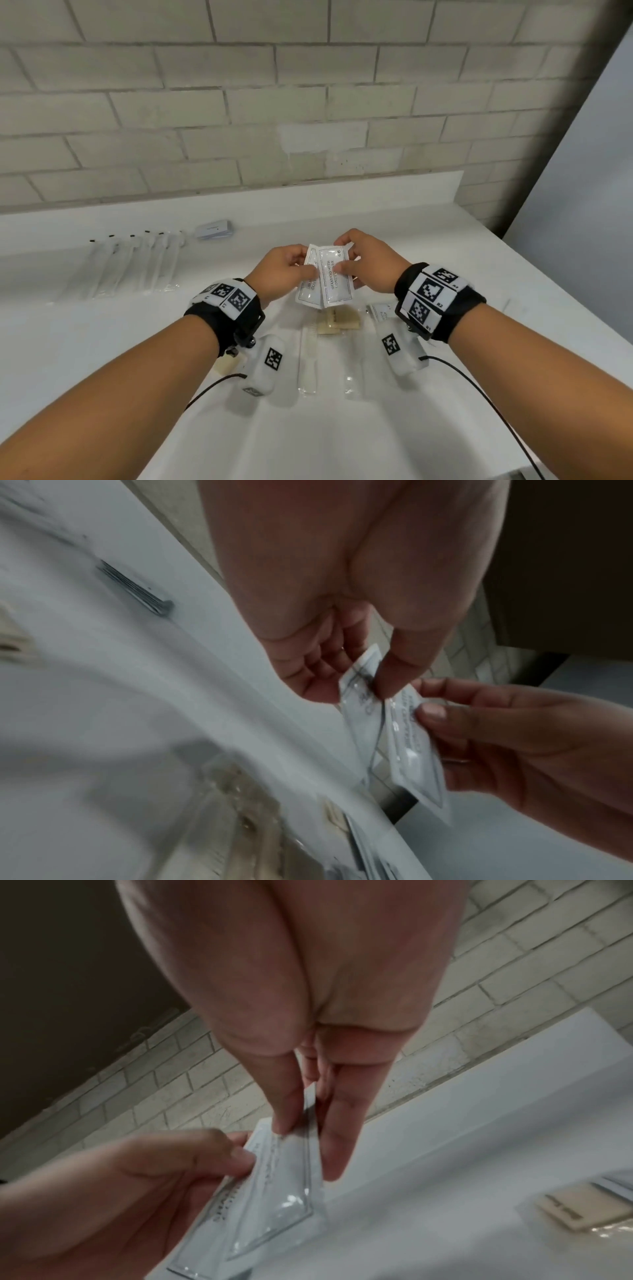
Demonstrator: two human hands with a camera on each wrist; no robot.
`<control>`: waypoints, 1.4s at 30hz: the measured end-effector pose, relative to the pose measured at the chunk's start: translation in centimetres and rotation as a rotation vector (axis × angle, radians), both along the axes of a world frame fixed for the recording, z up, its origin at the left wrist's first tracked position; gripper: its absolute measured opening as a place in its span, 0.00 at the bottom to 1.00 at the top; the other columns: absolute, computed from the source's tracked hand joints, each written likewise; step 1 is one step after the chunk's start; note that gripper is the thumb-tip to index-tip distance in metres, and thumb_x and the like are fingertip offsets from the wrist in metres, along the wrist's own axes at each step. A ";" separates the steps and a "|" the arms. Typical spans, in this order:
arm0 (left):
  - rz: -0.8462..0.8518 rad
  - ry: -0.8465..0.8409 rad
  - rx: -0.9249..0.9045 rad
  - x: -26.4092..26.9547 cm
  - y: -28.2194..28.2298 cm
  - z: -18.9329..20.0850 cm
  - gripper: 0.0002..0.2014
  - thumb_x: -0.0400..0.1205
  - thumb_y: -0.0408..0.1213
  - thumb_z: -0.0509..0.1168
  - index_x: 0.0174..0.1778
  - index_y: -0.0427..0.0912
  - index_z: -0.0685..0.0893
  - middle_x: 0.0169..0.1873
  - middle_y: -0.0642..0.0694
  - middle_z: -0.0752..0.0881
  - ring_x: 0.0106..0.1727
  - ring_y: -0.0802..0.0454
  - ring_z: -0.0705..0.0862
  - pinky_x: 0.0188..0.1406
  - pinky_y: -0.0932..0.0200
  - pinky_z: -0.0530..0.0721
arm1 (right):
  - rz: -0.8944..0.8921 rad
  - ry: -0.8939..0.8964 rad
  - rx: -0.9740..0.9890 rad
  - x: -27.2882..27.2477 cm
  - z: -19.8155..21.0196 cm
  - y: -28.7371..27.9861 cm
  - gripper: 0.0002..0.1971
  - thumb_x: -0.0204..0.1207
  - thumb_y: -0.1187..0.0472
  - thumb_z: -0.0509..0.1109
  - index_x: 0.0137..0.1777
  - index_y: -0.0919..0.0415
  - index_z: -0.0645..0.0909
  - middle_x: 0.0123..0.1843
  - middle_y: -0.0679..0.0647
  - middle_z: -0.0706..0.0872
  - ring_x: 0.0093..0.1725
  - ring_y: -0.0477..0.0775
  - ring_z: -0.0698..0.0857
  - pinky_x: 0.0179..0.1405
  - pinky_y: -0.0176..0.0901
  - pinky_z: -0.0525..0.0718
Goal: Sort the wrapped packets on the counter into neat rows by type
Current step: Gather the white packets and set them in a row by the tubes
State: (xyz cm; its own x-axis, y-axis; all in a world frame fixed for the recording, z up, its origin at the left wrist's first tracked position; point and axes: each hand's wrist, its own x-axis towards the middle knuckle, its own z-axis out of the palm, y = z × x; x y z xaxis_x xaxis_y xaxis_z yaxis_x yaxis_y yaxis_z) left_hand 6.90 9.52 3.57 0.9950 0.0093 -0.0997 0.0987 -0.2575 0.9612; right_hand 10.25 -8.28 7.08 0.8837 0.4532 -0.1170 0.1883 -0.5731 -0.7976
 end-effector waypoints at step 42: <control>-0.064 0.184 0.677 8.4 -17.0 -4.1 0.30 0.76 0.53 0.71 0.66 0.37 0.73 0.60 0.42 0.81 0.51 0.49 0.78 0.43 0.60 0.75 | -0.476 0.121 -0.531 5.3 -3.9 -16.4 0.14 0.84 0.68 0.52 0.35 0.64 0.68 0.42 0.57 0.76 0.55 0.60 0.76 0.60 0.47 0.76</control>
